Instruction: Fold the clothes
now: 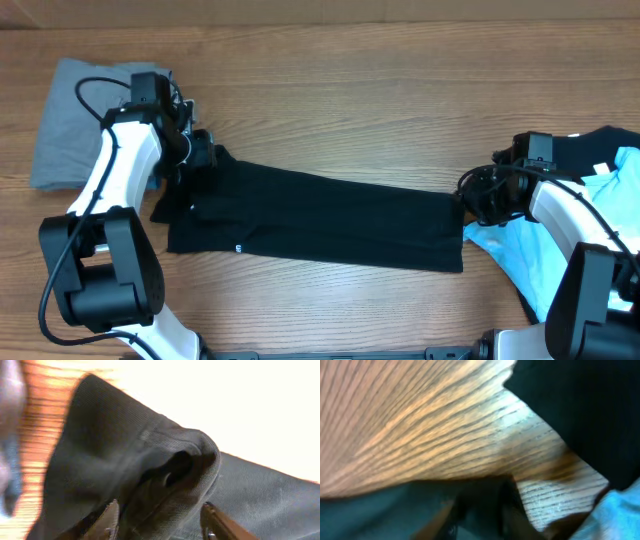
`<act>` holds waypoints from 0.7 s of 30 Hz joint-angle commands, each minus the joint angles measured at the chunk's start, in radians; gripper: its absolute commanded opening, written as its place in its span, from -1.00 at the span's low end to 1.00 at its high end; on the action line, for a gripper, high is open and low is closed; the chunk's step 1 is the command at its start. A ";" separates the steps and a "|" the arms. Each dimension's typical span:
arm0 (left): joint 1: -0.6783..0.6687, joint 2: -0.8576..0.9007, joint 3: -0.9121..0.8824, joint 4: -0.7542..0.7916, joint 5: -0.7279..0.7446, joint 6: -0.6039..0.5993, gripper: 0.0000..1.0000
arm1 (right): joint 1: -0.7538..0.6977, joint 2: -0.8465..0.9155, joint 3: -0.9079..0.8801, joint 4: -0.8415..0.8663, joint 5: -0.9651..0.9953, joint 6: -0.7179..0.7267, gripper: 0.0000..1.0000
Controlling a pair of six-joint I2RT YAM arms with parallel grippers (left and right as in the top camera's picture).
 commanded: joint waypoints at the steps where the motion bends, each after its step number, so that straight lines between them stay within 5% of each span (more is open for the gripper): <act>1: 0.000 0.042 -0.074 0.060 0.096 0.027 -0.06 | -0.002 0.006 -0.006 0.004 0.000 0.005 -0.71; 3: 0.000 0.063 -0.091 0.095 0.123 0.027 -0.28 | -0.002 0.006 -0.006 0.004 0.006 0.005 -0.89; 6: 0.001 0.093 -0.096 0.134 0.145 0.021 -0.92 | -0.005 0.006 -0.006 0.004 0.079 0.006 -0.92; 21: 0.193 0.090 -0.085 0.189 0.249 -0.069 -0.92 | -0.005 0.006 -0.004 0.145 0.060 -0.031 -0.92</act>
